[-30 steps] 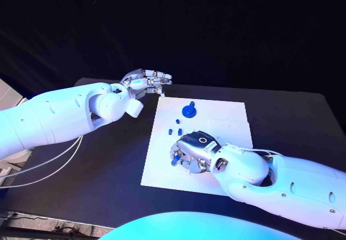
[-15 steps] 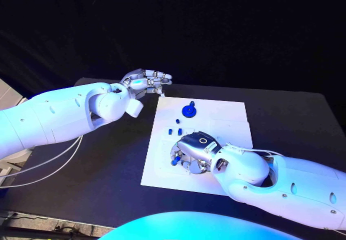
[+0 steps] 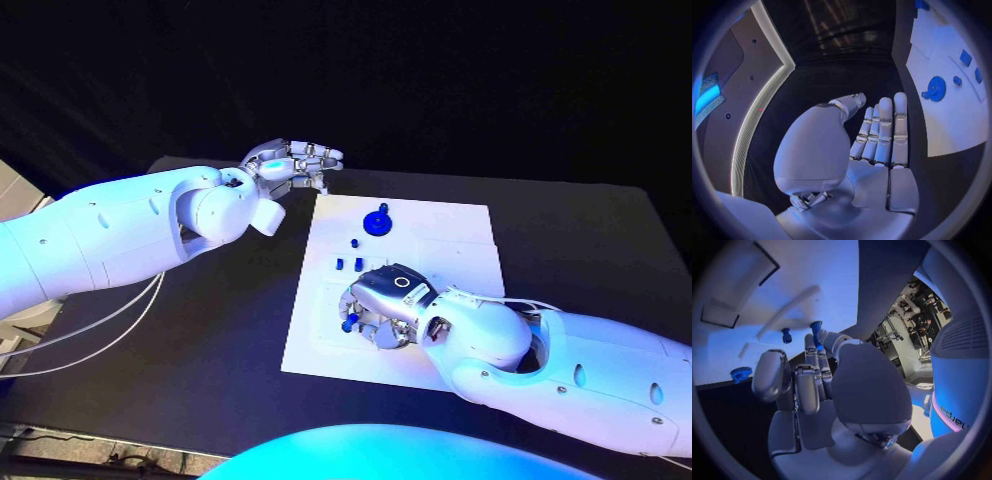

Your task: Assemble the parts on the task board

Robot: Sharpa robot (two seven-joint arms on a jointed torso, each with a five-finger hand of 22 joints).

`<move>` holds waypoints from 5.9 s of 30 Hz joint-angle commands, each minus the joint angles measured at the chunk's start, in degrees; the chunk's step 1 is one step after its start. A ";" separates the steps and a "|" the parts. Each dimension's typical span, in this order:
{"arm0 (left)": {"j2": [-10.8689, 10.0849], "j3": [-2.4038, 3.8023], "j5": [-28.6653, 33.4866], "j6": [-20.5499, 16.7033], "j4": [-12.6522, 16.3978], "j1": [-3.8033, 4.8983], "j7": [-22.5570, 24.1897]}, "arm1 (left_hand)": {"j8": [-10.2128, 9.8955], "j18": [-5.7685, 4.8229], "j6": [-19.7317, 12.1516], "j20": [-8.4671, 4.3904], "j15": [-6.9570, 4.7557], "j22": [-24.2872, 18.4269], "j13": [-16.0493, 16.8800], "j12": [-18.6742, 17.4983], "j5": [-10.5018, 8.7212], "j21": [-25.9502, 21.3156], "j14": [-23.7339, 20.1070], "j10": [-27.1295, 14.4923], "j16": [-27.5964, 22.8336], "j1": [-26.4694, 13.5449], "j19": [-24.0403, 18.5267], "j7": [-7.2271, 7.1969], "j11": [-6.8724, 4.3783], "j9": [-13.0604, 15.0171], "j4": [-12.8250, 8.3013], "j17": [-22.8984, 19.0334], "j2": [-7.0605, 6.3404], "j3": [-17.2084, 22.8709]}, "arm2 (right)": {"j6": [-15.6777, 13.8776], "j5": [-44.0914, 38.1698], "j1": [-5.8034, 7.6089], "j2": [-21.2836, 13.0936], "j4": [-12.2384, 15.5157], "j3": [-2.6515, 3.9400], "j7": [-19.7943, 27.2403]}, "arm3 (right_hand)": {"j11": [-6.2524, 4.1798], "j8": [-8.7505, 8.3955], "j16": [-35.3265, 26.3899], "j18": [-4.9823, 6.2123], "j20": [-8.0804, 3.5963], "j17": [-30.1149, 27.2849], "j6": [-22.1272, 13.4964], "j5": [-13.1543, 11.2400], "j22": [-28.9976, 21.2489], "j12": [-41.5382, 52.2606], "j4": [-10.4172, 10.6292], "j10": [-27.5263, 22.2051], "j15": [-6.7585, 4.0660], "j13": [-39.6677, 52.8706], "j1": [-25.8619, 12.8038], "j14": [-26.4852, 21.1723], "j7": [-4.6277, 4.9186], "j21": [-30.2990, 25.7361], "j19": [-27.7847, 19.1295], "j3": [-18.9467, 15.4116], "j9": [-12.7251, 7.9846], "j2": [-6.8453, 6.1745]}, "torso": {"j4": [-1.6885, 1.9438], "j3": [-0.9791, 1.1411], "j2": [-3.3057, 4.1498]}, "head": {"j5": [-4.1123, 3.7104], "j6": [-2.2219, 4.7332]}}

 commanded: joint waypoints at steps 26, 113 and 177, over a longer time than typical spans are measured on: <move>0.00 0.03 -0.35 0.95 0.13 0.06 0.18 | 0.09 0.83 -0.51 0.35 0.50 -0.17 -0.15 0.35 0.07 -0.51 -0.12 -0.54 -0.21 -0.50 0.31 1.05 0.10 -0.06 0.19 -0.09 0.13 -0.29 | -1.67 -1.14 -0.33 0.63 -0.62 -0.26 -1.17 | 0.15 -3.94 -0.45 0.74 1.24 -0.42 -5.44 2.03 -1.29 -0.26 1.84 -5.74 1.23 -0.83 -5.15 2.46 0.67 -2.46 1.57 -3.87 -1.45 -4.64 | -0.02 0.07 -0.03 | -0.01 0.11; -1.17 -0.66 -0.31 0.64 3.11 -0.17 0.81 | 0.26 0.84 -0.57 0.36 0.50 -0.30 -0.26 0.68 0.09 -0.69 -0.11 -0.63 -0.13 -0.47 0.46 1.05 0.09 -0.04 0.22 -0.12 0.16 -0.34 | 0.16 28.41 2.03 -24.85 6.49 -0.92 -17.16 | -3.50 12.08 7.85 -3.48 -0.94 15.69 -6.99 5.87 15.18 85.89 8.83 16.74 -1.47 84.63 -17.33 6.06 -2.12 21.37 5.33 -39.09 2.08 4.47 | -0.66 -0.37 -0.99 | -9.45 0.81; -1.49 -0.71 -0.30 0.88 2.94 -0.19 0.46 | 0.36 0.82 -0.70 0.42 0.58 -0.47 -0.40 0.87 0.11 -0.96 -0.13 -0.91 -0.06 -0.87 0.55 1.11 0.16 -0.04 0.61 -0.15 0.29 -0.43 | -5.80 38.91 2.97 -17.64 7.17 -0.90 -17.08 | -5.37 13.32 7.85 -3.72 -2.16 15.69 -1.14 15.32 16.06 85.89 8.66 16.74 -3.01 84.63 -15.87 6.06 -4.23 22.59 5.50 -33.11 1.22 7.69 | -0.67 -0.42 -1.00 | -8.12 0.96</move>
